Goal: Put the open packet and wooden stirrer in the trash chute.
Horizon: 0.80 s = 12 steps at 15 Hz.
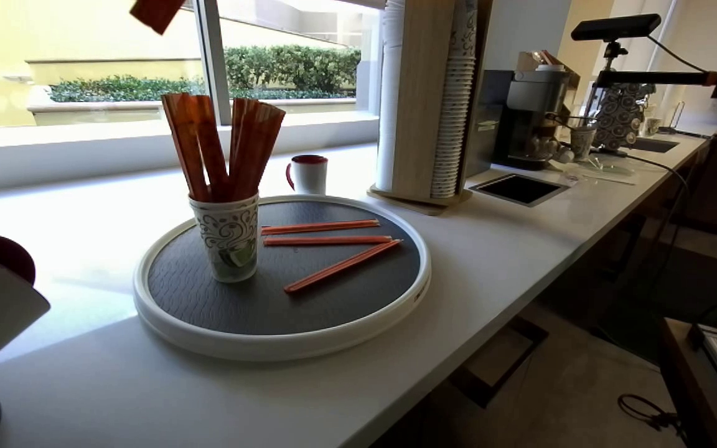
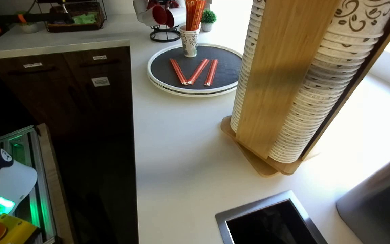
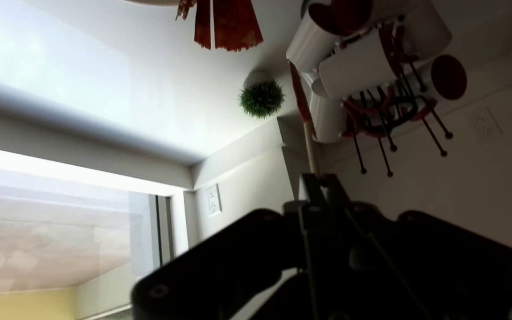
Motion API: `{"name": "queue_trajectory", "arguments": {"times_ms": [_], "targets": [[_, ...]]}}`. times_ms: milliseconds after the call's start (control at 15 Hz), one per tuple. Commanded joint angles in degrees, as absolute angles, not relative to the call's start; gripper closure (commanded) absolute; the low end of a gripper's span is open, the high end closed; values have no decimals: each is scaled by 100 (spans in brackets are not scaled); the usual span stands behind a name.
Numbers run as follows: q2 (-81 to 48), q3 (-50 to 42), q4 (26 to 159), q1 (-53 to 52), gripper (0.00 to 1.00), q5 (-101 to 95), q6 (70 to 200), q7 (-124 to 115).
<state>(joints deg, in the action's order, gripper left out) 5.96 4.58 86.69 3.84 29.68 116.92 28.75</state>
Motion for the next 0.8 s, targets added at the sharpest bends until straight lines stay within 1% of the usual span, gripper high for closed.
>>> {"name": "queue_trajectory", "arguments": {"times_ms": [0, 67, 267, 400, 467, 533, 600, 733], "targets": [[1618, 226, 10066, 531, 99, 3826, 12524, 2880], [1791, -116, 10331, 231, 99, 3959, 12836, 2882], [2186, -438, 11241, 63, 99, 4588, 13944, 3091], [2401, -568, 11894, -91, 99, 5079, 14859, 3262], [2468, -469, 12233, 25, 99, 5581, 15312, 3556], [2600, -483, 12582, -83, 99, 5988, 15809, 3728], [2627, -586, 12857, -286, 99, 6540, 16302, 4080], [2702, -1021, 13185, -1089, 99, 7477, 17303, 4592]]}}
